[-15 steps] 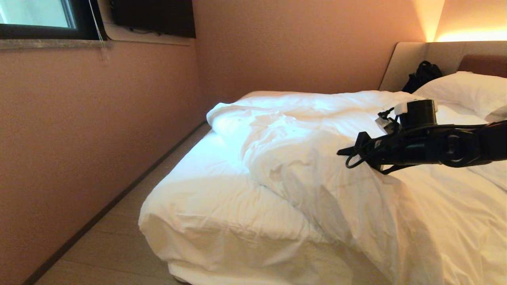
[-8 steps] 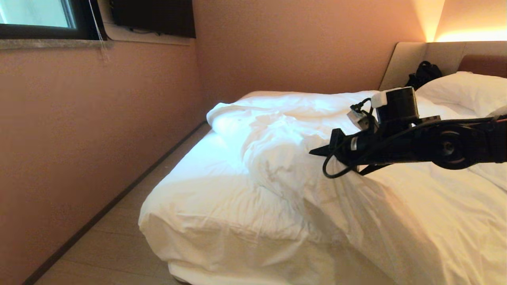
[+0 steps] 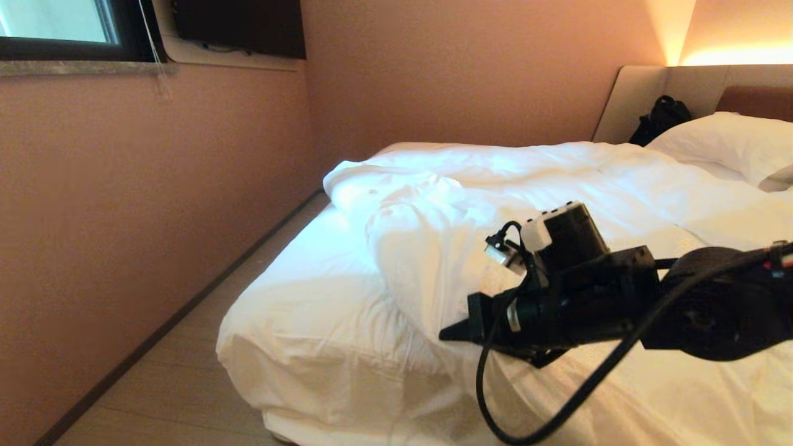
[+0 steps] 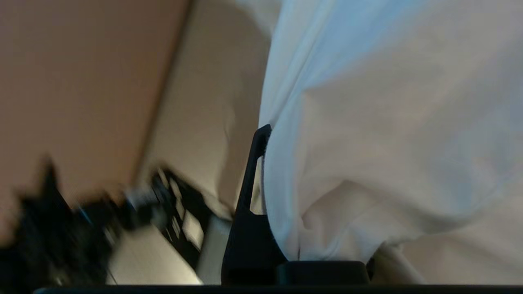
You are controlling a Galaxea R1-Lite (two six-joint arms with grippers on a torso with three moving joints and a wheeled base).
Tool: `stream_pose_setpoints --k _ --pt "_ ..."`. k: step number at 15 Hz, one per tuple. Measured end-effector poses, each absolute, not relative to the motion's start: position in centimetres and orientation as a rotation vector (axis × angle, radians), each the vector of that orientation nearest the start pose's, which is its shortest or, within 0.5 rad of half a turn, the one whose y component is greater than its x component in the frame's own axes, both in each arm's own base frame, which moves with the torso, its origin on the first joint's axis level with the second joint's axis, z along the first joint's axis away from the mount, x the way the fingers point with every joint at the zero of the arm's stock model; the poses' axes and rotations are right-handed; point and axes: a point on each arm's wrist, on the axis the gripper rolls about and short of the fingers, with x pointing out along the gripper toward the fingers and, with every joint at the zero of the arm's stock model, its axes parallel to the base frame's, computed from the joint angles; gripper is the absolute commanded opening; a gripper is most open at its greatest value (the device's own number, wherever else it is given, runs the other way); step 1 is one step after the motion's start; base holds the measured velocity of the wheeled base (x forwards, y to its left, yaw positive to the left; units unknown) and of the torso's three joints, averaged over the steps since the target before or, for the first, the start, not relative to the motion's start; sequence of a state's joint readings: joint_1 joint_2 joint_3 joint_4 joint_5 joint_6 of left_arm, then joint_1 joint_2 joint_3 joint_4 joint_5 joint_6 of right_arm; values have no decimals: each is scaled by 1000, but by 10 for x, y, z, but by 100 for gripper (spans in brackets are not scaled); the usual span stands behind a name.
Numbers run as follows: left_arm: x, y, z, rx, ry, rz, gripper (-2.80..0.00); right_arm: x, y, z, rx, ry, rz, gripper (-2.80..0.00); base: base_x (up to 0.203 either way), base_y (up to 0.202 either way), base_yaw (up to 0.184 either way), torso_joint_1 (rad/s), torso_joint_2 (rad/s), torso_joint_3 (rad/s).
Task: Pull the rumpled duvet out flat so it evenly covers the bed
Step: Flatten the corners of the folded blanket
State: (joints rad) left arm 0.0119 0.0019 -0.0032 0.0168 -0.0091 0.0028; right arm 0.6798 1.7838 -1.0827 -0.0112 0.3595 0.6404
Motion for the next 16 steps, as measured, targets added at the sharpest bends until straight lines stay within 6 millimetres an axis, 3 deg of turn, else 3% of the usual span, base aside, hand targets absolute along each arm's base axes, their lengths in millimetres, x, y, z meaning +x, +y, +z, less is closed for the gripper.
stream_pose_setpoints --k 4,7,12,13,14,16 --pt "-23 0 75 3 16 3 -280 203 228 163 323 1057 808 -280 0 0 0 0 0 0" --pt "-23 0 75 3 16 2 -280 187 235 151 238 1086 828 -280 0 0 0 0 0 0" --pt "-23 0 75 3 16 3 -280 181 240 138 178 1116 842 -280 0 0 0 0 0 0" --pt "-23 0 75 3 16 3 -280 182 241 136 176 1122 839 -266 0 0 0 0 0 0" --pt "-23 0 75 3 16 3 -280 182 242 134 175 1129 838 0 0 0 0 0 0 0" --pt "-23 0 75 3 16 3 -280 183 244 132 172 1140 843 0 0 0 0 0 0 0"
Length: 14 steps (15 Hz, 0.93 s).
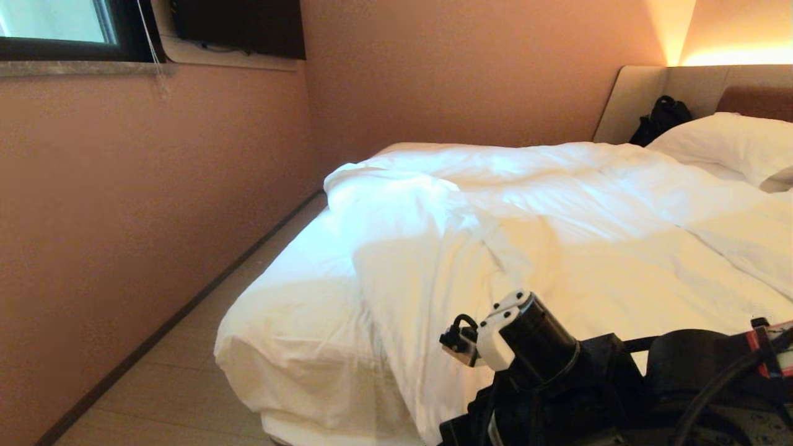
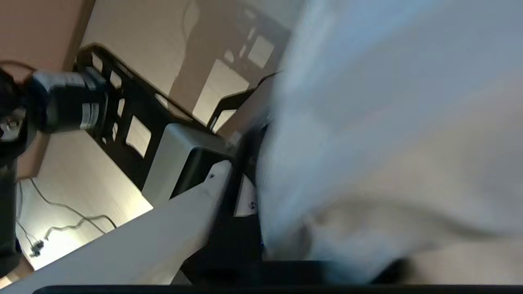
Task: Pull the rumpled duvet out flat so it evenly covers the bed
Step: Flatten the corners of the folded blanket
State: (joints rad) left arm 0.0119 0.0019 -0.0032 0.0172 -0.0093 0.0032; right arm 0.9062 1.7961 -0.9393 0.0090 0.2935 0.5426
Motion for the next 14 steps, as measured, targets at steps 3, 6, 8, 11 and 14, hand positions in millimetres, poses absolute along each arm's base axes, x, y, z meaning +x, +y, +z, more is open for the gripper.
stream_pose_setpoints --k 3,6,8,11,14 --pt "-23 0 75 3 16 3 -280 183 243 136 179 1128 842 0 0 0 0 0 0 0" --pt "-23 0 75 3 16 3 -280 185 234 148 205 1089 827 0 0 0 0 0 0 0" --pt "-23 0 75 3 16 3 -280 194 216 162 245 1038 774 0 0 0 0 0 0 0" --pt "-23 0 75 3 16 3 -280 213 182 182 319 966 658 0 0 0 0 0 0 0" --pt "-23 0 75 3 16 3 -280 239 137 197 423 897 508 0 0 0 0 0 0 0"
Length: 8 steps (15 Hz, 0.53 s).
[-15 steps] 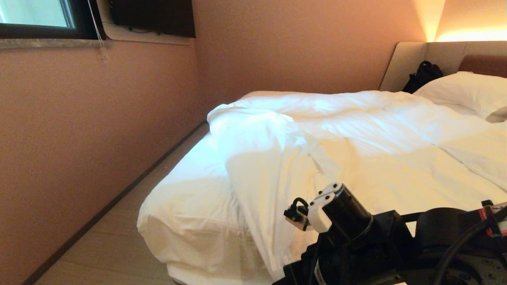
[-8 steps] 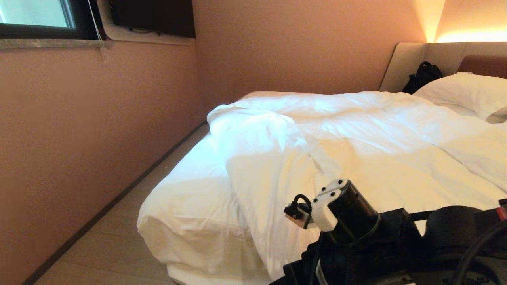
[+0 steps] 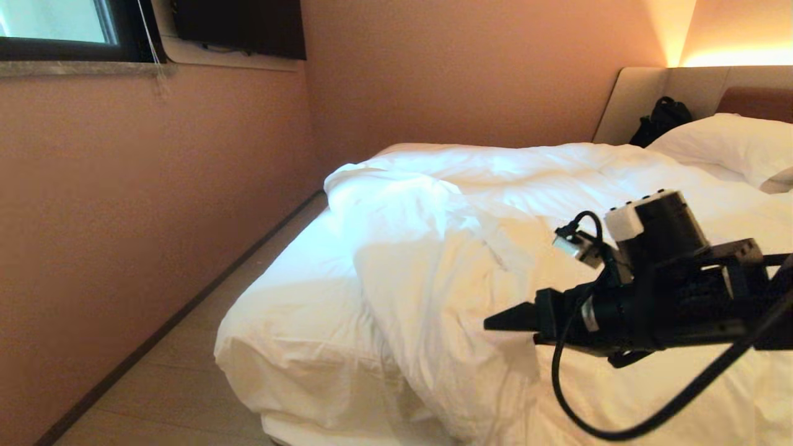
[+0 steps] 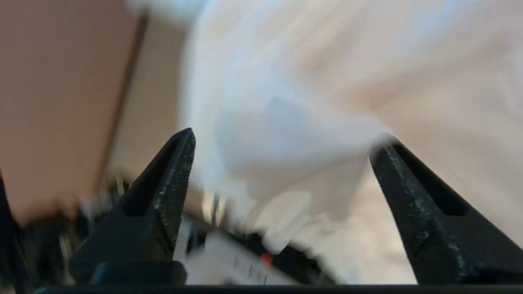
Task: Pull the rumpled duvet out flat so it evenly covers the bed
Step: Flatten the corners of the folded blanket
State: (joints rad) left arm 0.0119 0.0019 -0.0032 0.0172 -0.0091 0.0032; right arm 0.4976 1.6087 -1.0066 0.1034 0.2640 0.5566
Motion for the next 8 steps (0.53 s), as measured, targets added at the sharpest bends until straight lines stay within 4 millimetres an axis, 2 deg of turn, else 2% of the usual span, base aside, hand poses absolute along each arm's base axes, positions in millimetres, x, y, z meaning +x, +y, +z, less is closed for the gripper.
stream_pose_setpoints --k 2,8 --pt "-23 0 75 3 16 3 -280 249 116 210 487 845 465 0 0 0 0 0 0 0" --pt "-23 0 75 3 16 3 -280 267 93 239 587 739 429 0 0 0 0 0 0 0"
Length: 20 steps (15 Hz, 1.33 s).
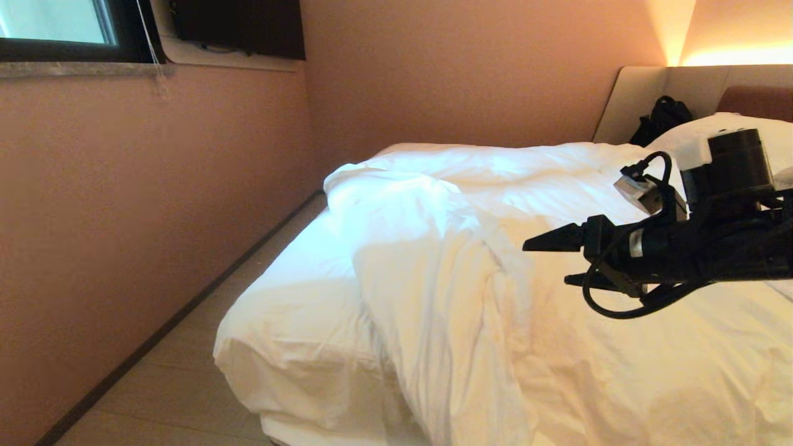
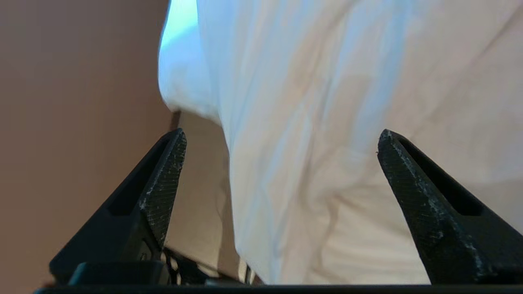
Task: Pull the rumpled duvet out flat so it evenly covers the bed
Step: Flatten the corners of the folded blanket
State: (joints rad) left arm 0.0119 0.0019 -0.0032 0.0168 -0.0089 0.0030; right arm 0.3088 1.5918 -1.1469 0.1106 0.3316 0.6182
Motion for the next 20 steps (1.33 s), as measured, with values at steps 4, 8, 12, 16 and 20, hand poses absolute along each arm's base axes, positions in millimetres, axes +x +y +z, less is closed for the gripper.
stream_pose_setpoints --k 4,8,12,16,20 --pt "-23 0 75 3 16 3 -280 288 83 242 609 710 384 -280 0 0 0 0 0 0" --pt "-23 0 75 3 16 3 -280 319 80 239 620 698 353 -280 0 0 0 0 0 0" --pt "-23 0 75 3 16 3 -280 355 74 228 632 700 312 -280 0 0 0 0 0 0" --pt "-23 0 75 3 16 3 -280 394 59 213 652 720 246 -280 0 0 0 0 0 0" --pt "-23 0 75 3 16 3 -280 425 36 185 679 784 156 -280 0 0 0 0 0 0"
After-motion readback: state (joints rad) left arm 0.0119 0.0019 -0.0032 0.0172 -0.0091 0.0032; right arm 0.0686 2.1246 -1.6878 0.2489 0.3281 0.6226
